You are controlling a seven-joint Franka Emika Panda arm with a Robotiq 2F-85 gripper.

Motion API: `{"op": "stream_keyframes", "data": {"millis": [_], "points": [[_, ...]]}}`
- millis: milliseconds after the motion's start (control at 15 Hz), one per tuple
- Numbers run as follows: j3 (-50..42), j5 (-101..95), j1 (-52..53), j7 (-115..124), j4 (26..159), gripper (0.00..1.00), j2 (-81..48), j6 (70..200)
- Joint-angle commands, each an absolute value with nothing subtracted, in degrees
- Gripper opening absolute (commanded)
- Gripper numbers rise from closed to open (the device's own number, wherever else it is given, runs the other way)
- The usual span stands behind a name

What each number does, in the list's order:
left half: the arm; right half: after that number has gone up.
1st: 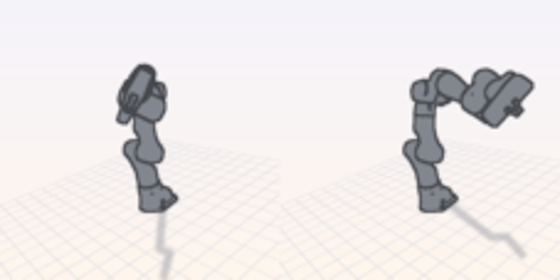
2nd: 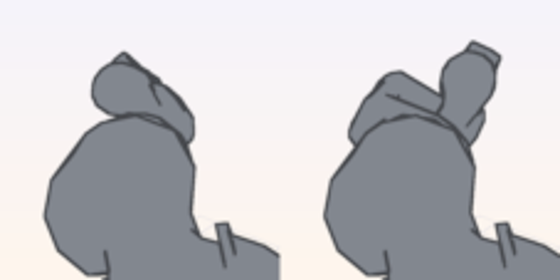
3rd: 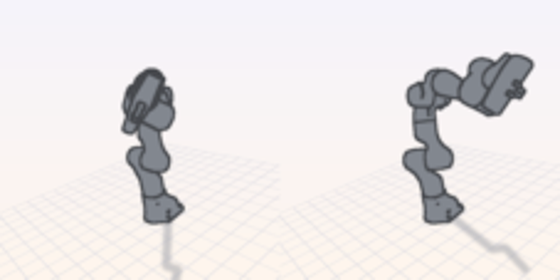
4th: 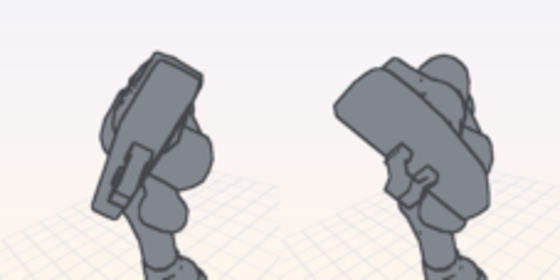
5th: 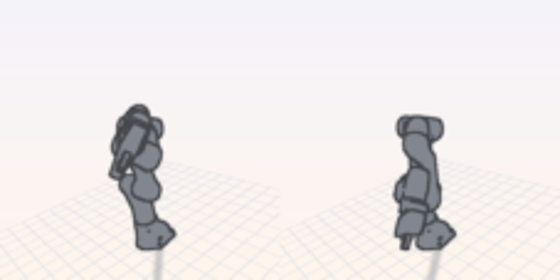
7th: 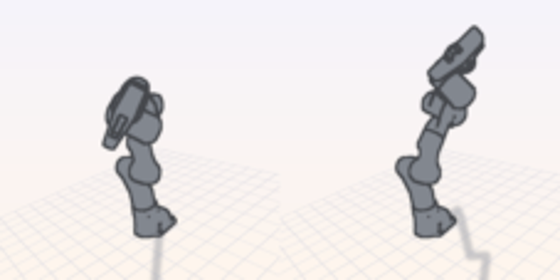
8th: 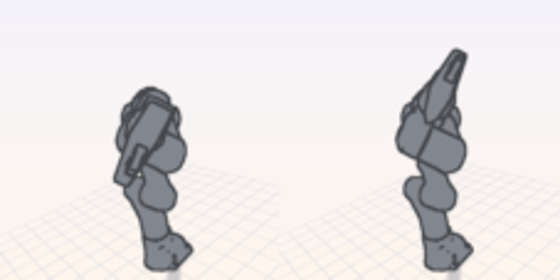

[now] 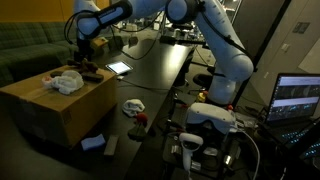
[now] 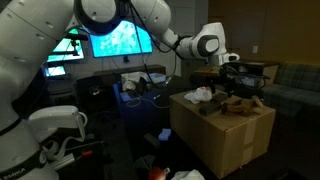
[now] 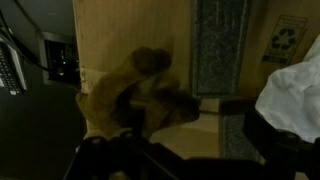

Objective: Pick up all the objects on the box and put them on table, then pick up the all the objects on the table and put them on the box

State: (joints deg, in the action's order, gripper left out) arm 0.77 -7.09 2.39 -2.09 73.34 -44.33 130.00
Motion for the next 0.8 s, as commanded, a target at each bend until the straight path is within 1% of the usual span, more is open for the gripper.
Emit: {"op": "stream_keyframes", "data": {"millis": [0,333,733], "points": [[1.88,-5.70,1.65,-3.95,87.27,1.00,-36.31,135.76],[2.01,-5.86,1.76,-4.00,96.93,1.00,-32.94,142.42],[1.71,-6.54,1.99,-4.58,101.71,1.00,-32.42,147.55]]}}
